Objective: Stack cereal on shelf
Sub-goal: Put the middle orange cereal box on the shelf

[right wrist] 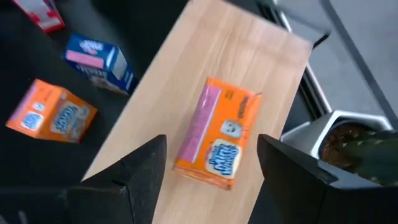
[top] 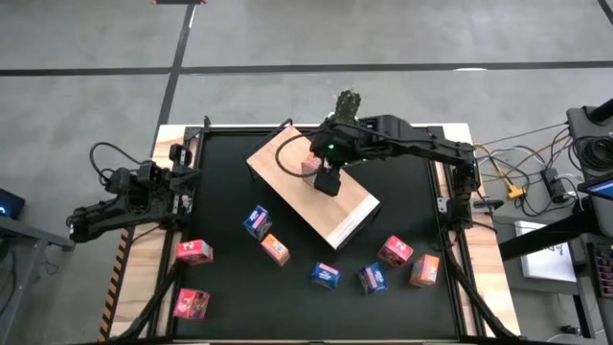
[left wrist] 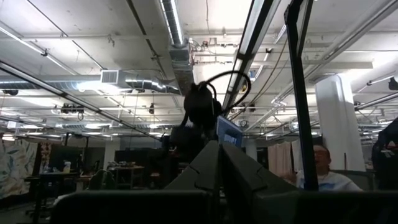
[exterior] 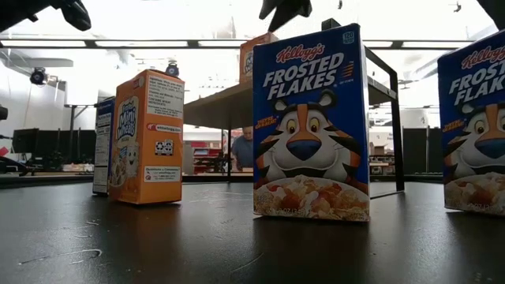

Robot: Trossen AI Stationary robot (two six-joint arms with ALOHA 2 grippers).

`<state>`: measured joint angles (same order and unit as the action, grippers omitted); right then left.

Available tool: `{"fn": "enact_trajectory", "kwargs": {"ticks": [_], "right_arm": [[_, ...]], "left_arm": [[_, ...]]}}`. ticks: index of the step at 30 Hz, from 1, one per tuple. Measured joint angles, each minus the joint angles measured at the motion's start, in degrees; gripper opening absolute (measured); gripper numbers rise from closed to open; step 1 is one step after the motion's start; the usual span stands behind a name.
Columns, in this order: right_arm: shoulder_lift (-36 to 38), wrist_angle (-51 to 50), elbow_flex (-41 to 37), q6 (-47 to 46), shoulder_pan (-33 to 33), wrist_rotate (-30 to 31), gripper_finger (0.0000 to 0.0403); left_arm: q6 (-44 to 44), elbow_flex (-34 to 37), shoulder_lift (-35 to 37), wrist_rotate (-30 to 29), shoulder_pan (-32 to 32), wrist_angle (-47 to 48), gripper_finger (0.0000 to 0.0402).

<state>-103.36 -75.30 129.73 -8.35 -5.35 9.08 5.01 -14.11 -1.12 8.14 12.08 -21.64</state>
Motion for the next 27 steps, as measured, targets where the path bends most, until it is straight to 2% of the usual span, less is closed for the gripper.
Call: {"fn": "enact_trajectory", "kwargs": {"ticks": [4,9,13,20,27], "right_arm": [[1.32,-0.95,1.43,4.7,0.65,-0.01,0.0216],[3.36,-1.15,-1.75,9.19,2.97,-0.55,0.0166],[4.85,-0.76,-7.25,9.41,5.39,-0.63,0.0115],[6.33,7.93,-21.58,9.63,6.58,0.35,0.0026],[7.46,17.13,-29.65,12.32,6.16,12.16,0.0009]], "left_arm": [[-1.04,0.0,-0.03,0.0,0.0,1.25,0.0],[-1.45,0.0,-0.05,-0.02,0.0,1.03,0.0],[-3.14,0.0,-0.05,-0.13,0.0,-0.24,0.0],[-4.31,0.0,-0.08,-0.15,0.0,-0.4,0.0],[-4.54,0.0,-0.03,-0.2,0.02,-0.77,0.0]]}}
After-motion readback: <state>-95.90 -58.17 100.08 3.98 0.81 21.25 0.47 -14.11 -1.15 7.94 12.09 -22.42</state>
